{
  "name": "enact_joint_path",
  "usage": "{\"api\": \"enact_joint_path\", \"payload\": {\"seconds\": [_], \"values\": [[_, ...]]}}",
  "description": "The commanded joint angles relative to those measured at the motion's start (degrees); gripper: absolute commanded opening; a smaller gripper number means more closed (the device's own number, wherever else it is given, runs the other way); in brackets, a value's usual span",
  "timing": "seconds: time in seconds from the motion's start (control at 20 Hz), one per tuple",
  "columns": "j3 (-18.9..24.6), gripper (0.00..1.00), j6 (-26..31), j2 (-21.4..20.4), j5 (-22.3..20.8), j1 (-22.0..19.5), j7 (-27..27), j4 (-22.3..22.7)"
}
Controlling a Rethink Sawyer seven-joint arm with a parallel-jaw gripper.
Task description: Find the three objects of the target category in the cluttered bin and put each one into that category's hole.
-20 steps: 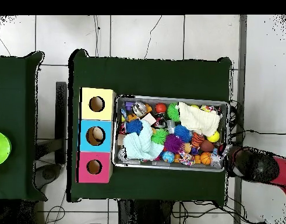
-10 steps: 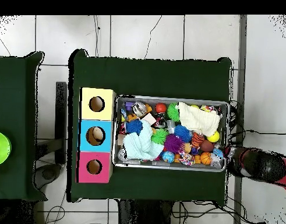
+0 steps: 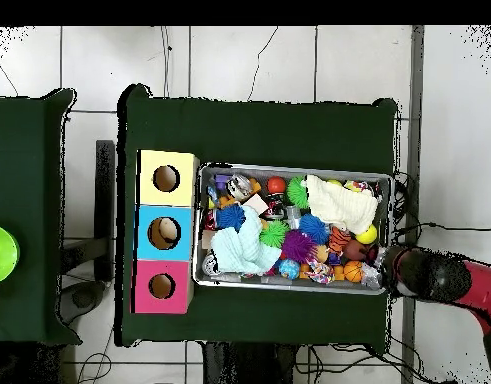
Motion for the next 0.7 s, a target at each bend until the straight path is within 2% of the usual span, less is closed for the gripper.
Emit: {"api": "enact_joint_path", "payload": {"seconds": [0.05,0.25,0.5,0.7], "values": [[0.2,1.00,-0.3,-3.4,-1.6,-0.7,-9.6,6.0],[0.4,1.00,0.0,-3.5,-2.0,-2.6,-12.1,6.1],[-0.2,1.00,-2.8,-0.9,-4.9,-3.5,-12.2,5.3],[-0.2,1.00,-3.0,-0.5,-5.7,-4.2,-12.8,5.2]]}}
